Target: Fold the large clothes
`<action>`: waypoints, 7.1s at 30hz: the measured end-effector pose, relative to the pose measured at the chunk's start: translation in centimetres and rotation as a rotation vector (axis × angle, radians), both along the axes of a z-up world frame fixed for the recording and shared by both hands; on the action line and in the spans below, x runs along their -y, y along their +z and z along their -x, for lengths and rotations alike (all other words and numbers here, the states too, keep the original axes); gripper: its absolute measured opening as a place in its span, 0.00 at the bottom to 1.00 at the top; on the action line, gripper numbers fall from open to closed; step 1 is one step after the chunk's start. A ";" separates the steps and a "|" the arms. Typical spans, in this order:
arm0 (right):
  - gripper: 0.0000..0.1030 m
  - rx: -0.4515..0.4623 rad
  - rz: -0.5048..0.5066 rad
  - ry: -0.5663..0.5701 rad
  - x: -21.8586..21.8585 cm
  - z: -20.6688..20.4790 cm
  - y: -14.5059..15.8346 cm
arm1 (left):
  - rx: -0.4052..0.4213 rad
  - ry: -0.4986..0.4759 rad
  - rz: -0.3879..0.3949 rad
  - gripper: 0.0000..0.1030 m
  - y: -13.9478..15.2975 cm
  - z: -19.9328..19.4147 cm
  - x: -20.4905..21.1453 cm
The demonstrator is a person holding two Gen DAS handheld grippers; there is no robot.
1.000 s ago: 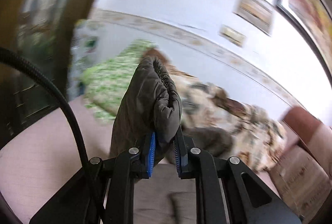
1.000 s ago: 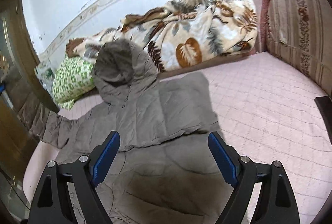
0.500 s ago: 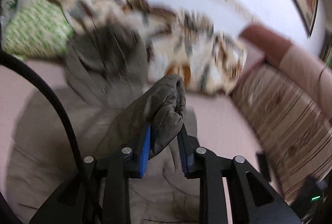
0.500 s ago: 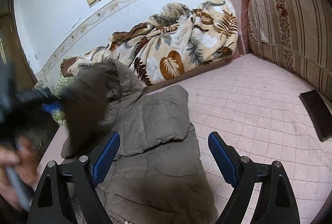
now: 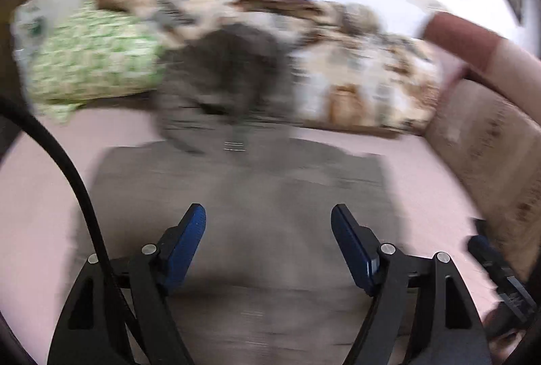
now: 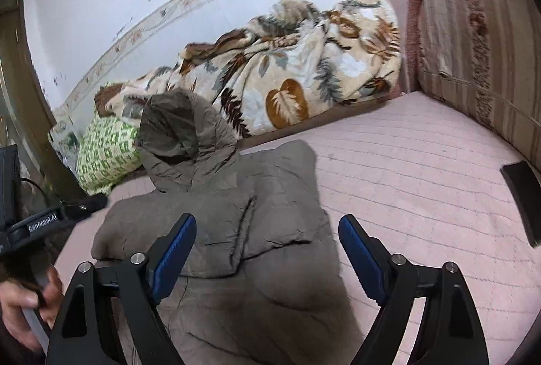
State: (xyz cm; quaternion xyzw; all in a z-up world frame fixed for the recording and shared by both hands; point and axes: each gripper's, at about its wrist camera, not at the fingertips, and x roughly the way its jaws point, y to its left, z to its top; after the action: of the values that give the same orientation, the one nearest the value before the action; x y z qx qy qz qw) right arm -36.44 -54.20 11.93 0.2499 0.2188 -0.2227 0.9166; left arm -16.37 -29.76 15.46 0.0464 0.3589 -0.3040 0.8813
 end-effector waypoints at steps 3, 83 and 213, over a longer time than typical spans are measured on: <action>0.69 -0.038 0.003 0.037 -1.1 -3.2 -0.7 | -0.035 0.132 -0.036 0.74 -1.6 -4.0 -4.1; 0.72 -0.226 0.000 0.190 -17.6 10.2 -7.4 | 0.032 0.137 -0.238 0.88 -11.8 17.2 -16.8; 0.55 0.011 -0.544 0.016 -7.6 -21.0 -3.1 | -0.044 0.305 -0.053 0.91 -6.7 -6.1 -13.9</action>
State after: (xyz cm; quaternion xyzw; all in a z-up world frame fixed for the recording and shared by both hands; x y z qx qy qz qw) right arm -15.41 -46.64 8.85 0.4864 0.2674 -0.1470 0.8187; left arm -10.23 -15.86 8.76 0.0081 0.3888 -0.1580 0.9076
